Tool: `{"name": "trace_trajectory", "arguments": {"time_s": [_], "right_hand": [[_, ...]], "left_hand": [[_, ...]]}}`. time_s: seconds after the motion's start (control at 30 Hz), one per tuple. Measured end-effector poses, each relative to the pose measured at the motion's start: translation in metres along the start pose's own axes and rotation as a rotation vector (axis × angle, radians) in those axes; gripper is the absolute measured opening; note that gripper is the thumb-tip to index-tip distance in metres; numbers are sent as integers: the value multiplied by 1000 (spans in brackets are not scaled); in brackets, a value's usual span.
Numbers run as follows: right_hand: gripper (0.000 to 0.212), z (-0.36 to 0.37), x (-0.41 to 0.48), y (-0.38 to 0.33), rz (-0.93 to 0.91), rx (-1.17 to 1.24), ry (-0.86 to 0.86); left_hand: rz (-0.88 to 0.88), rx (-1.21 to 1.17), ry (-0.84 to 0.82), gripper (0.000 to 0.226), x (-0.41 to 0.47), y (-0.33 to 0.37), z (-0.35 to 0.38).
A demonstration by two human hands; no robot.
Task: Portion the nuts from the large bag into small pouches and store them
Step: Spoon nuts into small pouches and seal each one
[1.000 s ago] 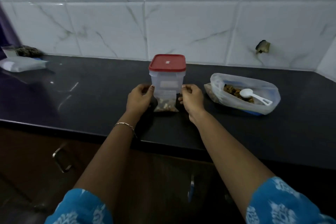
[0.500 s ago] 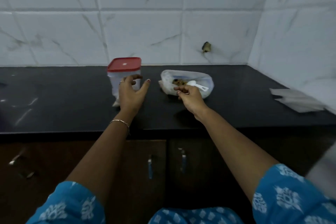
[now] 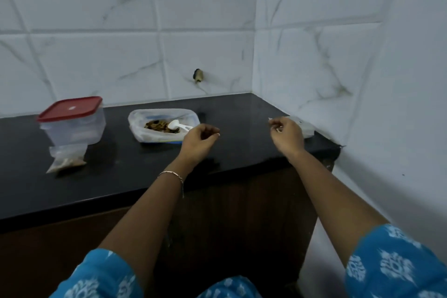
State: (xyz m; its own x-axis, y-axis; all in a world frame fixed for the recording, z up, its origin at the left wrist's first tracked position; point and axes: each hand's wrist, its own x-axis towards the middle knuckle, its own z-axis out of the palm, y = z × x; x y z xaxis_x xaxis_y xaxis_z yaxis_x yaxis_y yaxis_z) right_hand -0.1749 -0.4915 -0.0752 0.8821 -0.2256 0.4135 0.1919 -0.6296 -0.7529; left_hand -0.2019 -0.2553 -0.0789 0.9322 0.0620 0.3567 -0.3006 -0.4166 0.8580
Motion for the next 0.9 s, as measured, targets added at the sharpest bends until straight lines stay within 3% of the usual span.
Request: {"name": "trace_trajectory", "arguments": {"time_s": [0.23, 0.37, 0.5, 0.67, 0.77, 0.9], "right_hand": [[28, -38, 33, 36, 61, -240, 138], [32, -37, 54, 41, 26, -395, 52], [51, -18, 72, 33, 17, -552, -1], [61, 10, 92, 26, -81, -837, -175], [53, 23, 98, 20, -113, -917, -182], [23, 30, 98, 13, -144, -1039, -180]], "left_hand": [[2, 36, -117, 15, 29, 2, 49], [9, 76, -138, 15, 53, 6, 71], [-12, 127, -188, 19, 72, -3, 82], [-42, 140, -236, 23, 87, -23, 79], [-76, 33, -266, 20, 90, -26, 77], [-77, -6, -286, 24, 89, -28, 79]]}}
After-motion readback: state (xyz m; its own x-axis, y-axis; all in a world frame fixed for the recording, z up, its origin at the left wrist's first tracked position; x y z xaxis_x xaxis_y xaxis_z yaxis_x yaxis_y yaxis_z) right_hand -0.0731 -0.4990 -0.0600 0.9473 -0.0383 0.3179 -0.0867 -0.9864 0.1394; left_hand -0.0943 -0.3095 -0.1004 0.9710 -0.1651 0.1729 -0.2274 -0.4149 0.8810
